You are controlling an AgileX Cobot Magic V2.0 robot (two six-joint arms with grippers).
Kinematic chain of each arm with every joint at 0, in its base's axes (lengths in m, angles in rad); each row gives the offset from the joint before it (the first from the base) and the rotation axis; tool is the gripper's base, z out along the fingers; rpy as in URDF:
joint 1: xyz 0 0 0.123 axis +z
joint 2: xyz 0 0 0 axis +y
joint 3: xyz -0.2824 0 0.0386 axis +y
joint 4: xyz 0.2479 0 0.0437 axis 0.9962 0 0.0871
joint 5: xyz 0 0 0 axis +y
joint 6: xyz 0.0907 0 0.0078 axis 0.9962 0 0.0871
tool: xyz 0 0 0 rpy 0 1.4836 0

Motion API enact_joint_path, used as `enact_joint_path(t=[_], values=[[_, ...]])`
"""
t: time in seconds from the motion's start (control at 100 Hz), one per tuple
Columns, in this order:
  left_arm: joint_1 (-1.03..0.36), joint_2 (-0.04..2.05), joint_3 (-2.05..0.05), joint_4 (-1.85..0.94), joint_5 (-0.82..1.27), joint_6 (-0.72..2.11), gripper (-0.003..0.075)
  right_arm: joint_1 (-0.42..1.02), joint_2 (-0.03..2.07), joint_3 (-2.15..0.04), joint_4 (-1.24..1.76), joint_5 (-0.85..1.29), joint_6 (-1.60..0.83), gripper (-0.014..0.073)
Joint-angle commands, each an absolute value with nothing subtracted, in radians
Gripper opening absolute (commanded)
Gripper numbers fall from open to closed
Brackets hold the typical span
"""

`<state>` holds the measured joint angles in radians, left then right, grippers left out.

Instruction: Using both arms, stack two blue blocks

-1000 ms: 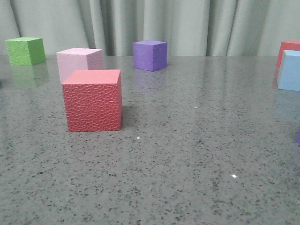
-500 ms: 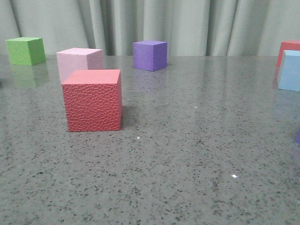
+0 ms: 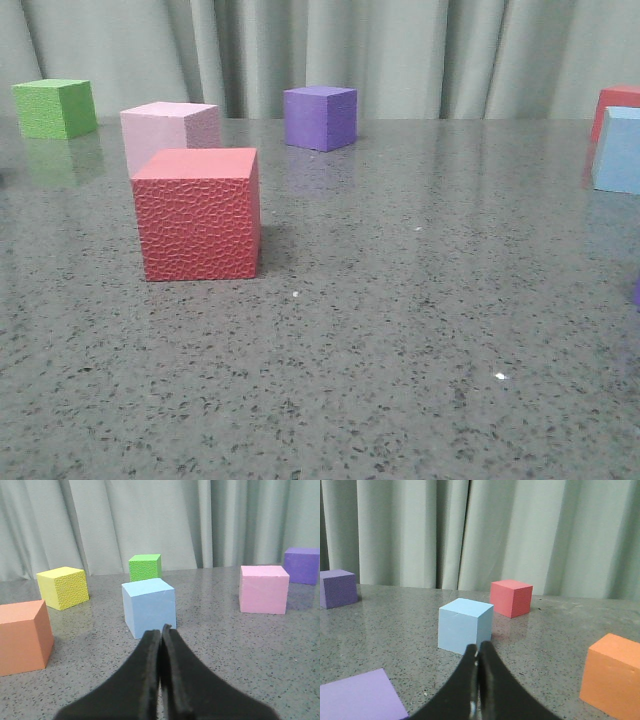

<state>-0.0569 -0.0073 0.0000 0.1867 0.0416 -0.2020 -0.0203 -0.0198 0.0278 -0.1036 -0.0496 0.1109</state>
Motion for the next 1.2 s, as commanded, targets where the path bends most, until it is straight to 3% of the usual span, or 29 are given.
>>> enact_joint_path(t=[0.0, 0.42, 0.74, 0.99, 1.19], values=[[-0.056, -0.036, -0.046, 0.154, -0.022, -0.206, -0.0019, -0.02, -0.029, -0.02, -0.116, -0.104, 0.104, -0.0069], [-0.056, 0.159, -0.407, 0.112, 0.334, -0.206, -0.0019, -0.02, -0.006, -0.336, -0.115, 0.352, 0.104, -0.0069], [-0.056, 0.423, -0.722, 0.073, 0.632, -0.206, -0.0019, -0.02, 0.159, -0.592, -0.068, 0.674, 0.104, -0.0069], [-0.056, 0.537, -0.828, -0.021, 0.75, -0.206, -0.0019, -0.02, 0.314, -0.776, -0.064, 0.9, 0.104, -0.0069], [-0.056, 0.583, -0.84, -0.043, 0.818, -0.206, -0.0019, -0.02, 0.36, -0.816, -0.057, 0.919, 0.104, -0.0069]])
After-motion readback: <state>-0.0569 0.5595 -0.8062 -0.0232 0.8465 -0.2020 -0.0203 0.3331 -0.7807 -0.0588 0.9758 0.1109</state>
